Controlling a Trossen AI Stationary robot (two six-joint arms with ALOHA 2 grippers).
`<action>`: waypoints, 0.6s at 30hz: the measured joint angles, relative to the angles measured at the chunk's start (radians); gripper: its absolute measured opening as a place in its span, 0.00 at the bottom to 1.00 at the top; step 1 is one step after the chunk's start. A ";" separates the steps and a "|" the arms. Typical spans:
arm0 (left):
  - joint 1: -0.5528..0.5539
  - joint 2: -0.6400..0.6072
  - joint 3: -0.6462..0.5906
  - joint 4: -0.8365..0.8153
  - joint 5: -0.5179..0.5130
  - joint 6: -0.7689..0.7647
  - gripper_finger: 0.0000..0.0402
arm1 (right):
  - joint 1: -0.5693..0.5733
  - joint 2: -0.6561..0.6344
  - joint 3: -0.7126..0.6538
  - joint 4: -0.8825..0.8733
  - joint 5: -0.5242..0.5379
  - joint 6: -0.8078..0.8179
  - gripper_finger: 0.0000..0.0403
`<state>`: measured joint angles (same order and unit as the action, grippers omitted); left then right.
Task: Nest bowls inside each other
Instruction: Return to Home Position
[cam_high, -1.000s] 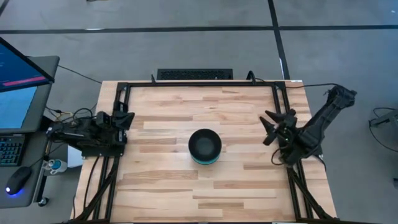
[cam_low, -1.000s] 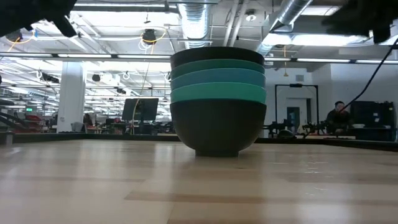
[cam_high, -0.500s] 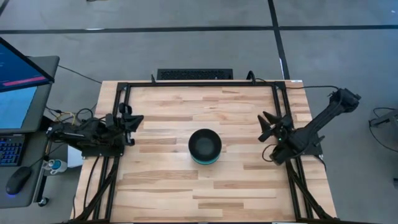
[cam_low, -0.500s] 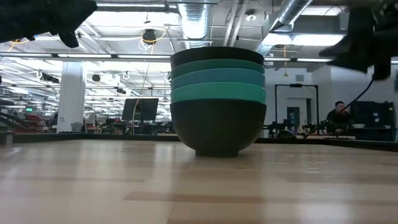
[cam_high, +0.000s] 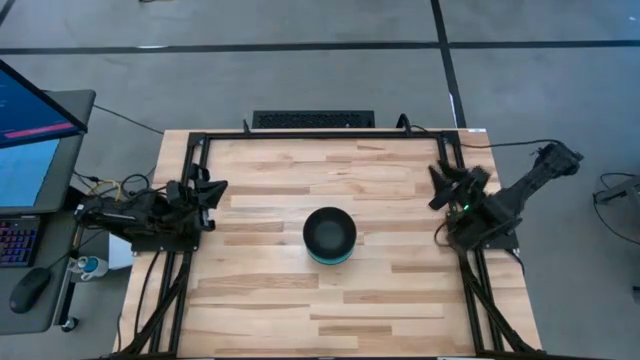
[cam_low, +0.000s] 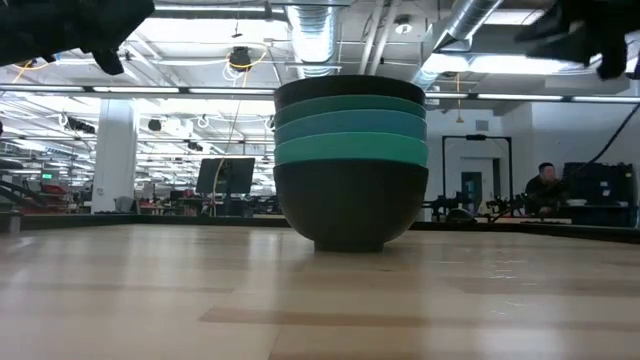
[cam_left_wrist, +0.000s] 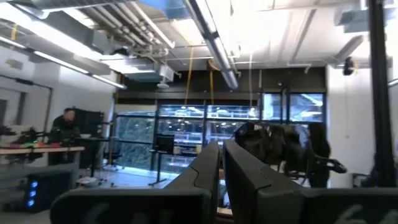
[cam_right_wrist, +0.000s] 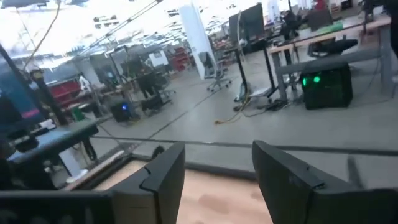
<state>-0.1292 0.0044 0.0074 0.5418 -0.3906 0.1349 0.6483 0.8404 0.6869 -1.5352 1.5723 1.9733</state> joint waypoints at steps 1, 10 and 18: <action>0.000 0.000 0.000 -0.002 -0.011 0.003 0.03 | -0.010 -0.017 0.033 -0.037 0.001 0.007 0.52; 0.000 0.002 0.000 -0.020 -0.098 0.015 0.03 | -0.307 -0.220 0.065 -0.033 0.000 -0.245 0.52; 0.000 0.002 -0.001 -0.010 -0.101 0.038 0.03 | -0.625 -0.342 0.157 -0.013 0.002 -0.518 0.52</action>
<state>-0.1292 0.0059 0.0067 0.5315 -0.4911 0.1727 0.0231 0.4986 0.8437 -1.5481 1.5738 1.4558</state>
